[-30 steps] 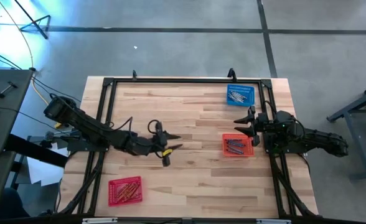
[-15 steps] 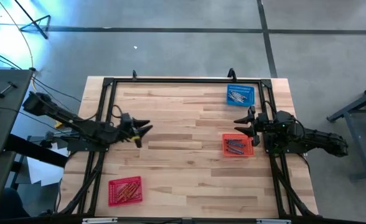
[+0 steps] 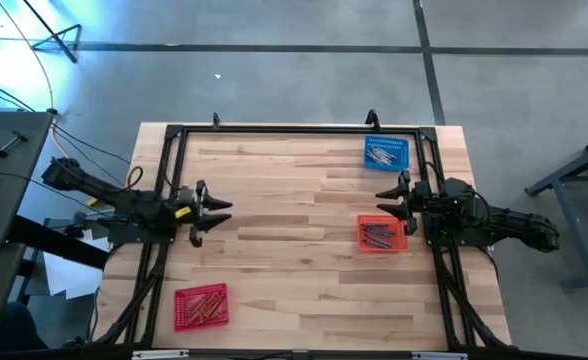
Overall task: Sort crayons
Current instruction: Return to Home Position
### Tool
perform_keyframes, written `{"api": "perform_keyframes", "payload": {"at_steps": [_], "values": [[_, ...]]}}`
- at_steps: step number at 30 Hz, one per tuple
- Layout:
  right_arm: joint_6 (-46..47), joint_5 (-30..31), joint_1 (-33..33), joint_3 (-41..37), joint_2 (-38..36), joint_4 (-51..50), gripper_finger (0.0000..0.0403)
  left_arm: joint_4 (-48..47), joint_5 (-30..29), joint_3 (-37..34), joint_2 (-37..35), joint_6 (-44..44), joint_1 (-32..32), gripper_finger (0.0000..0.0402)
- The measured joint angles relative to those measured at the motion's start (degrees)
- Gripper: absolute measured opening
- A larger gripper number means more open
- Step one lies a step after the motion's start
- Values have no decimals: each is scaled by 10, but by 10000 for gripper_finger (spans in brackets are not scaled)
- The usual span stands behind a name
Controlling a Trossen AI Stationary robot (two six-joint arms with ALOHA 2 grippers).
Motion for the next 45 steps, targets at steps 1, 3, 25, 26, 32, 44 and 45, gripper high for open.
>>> {"api": "perform_keyframes", "payload": {"at_steps": [1, 3, 25, 26, 32, 44, 45], "values": [[0, 0, 0, 0, 0, 0, 137, -7, 11, 0, -8, 4, 0, 147], [0, 0, 0, 0, 0, 0, 137, -29, 30, 0, -31, 4, 0, 147], [0, 0, 0, 0, 0, 0, 137, -176, 87, -6, -200, 9, 0, 147], [0, 0, 0, 0, 0, 0, 137, -171, 91, -12, -211, 10, 0, 147], [0, 0, 0, 0, 0, 0, 137, -124, 144, -50, -221, 10, 0, 147], [0, 0, 0, 0, 0, 0, 137, -164, 176, -56, -207, -9, 0, 147], [0, 0, 0, 0, 0, 0, 137, -164, 180, -57, -203, -16, 0, 147]]}}
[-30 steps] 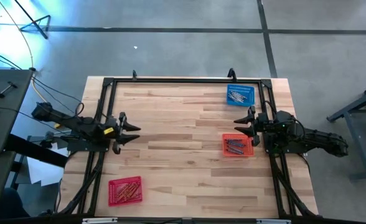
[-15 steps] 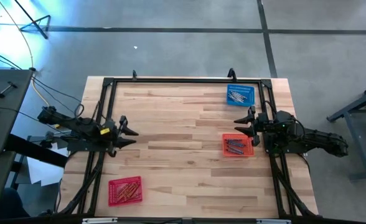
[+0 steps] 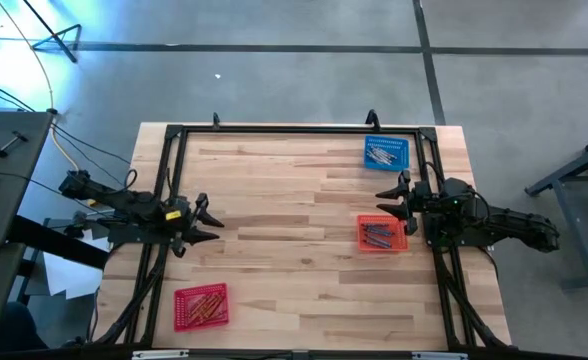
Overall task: Sort crayons
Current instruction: Return to Home Position
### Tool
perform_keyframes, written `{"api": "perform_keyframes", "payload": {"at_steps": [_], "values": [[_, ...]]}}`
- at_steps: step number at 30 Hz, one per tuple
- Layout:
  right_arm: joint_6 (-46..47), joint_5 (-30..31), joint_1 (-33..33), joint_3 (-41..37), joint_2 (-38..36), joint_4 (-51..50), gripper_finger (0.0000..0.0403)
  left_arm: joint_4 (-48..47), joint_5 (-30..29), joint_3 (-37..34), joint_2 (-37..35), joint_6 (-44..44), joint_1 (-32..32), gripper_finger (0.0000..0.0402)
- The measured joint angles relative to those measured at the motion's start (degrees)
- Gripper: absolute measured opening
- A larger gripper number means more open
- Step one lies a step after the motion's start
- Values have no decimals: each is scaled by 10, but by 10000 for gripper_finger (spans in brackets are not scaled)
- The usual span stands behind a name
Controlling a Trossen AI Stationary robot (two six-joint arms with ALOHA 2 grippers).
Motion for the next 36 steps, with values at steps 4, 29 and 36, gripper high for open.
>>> {"api": "perform_keyframes", "payload": {"at_steps": [4, 29, 36], "values": [[0, 0, 0, 0, 0, 0, 137, -4, 17, 0, 10, -24, 0, 147], [0, 0, 0, 0, 0, 0, 137, 0, -12, 1, 12, 25, 0, 147], [0, 0, 0, 0, 0, 0, 137, -9, -4, 3, 12, 25, 0, 147]]}}
